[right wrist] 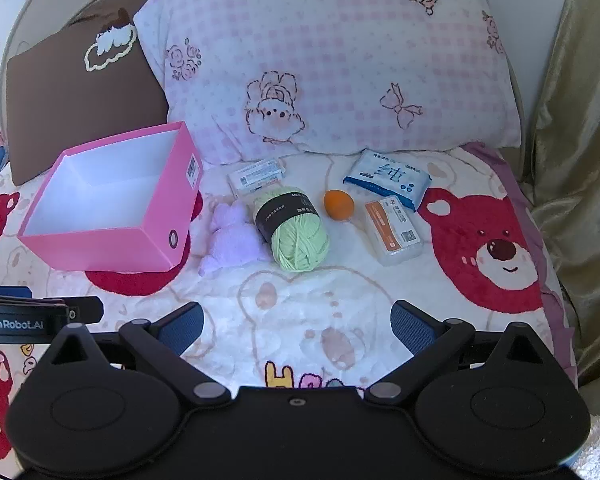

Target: Organize objects

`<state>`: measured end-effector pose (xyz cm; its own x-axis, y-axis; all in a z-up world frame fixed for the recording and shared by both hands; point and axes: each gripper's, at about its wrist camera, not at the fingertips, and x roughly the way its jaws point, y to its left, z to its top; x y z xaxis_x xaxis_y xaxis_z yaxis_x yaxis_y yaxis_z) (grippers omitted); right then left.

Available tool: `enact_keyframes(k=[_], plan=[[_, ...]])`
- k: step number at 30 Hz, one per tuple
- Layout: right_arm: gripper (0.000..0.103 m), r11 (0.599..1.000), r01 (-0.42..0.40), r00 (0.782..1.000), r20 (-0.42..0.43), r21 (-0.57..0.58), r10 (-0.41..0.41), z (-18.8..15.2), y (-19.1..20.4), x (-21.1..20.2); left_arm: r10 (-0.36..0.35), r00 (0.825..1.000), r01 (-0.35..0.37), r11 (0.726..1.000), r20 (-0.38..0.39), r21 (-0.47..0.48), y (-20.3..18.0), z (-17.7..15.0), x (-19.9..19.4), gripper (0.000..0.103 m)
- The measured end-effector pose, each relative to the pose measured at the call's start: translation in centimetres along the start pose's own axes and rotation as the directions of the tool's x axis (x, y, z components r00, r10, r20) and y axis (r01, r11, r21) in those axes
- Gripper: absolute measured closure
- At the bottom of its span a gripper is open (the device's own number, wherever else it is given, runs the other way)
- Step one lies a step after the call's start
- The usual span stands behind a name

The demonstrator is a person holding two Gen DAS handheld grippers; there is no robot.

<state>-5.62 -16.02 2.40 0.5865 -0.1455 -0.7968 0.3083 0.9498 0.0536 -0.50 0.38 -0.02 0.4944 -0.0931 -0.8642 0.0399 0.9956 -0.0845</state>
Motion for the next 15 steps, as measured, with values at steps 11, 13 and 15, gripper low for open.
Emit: enact_keyframes(k=[11, 13, 15], plan=[[0.002, 1.0, 0.013, 1.0, -0.01, -0.001, -0.013, -0.13, -0.1, 0.16, -0.014, 1.0, 0.014, 1.0, -0.011, 0.002, 0.18, -0.09, 0.33, 0.0], [0.002, 1.0, 0.013, 1.0, -0.011, 0.005, -0.013, -0.16, -0.14, 0.19, -0.016, 1.0, 0.016, 1.0, -0.01, 0.005, 0.19, -0.05, 0.35, 0.0], [0.002, 1.0, 0.013, 1.0, -0.011, 0.006, -0.013, -0.15, -0.2, 0.18, -0.013, 1.0, 0.013, 1.0, -0.009, 0.005, 0.18, 0.04, 0.39, 0.0]])
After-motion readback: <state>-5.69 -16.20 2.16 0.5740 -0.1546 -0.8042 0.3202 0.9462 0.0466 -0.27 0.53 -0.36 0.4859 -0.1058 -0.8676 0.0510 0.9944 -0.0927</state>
